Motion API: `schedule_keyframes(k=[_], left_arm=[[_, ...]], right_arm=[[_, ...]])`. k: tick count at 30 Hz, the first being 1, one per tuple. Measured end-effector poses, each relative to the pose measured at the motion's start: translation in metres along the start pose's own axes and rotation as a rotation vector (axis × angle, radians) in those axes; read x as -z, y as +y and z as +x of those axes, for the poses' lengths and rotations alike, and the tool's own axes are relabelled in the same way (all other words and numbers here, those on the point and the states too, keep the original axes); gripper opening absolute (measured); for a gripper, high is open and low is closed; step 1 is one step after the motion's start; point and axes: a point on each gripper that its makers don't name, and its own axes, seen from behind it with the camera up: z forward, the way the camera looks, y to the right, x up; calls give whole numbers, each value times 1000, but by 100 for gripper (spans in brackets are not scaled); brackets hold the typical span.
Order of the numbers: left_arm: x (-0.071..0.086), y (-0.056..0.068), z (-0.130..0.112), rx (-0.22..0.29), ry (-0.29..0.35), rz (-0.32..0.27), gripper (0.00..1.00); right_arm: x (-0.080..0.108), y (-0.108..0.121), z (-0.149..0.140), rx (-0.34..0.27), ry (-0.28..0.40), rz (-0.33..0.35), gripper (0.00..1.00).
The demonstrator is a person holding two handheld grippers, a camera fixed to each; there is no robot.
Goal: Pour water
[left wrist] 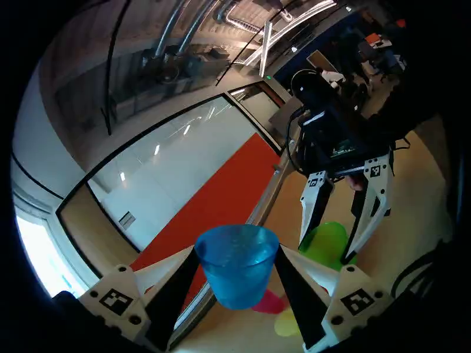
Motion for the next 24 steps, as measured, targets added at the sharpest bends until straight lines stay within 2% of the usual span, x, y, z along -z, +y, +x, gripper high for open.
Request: schedule_keyframes(k=[24], left_arm=[[-5, 0, 8, -108, 0, 13, 87]], right_arm=[[-1, -6, 0, -2, 6, 11, 93]])
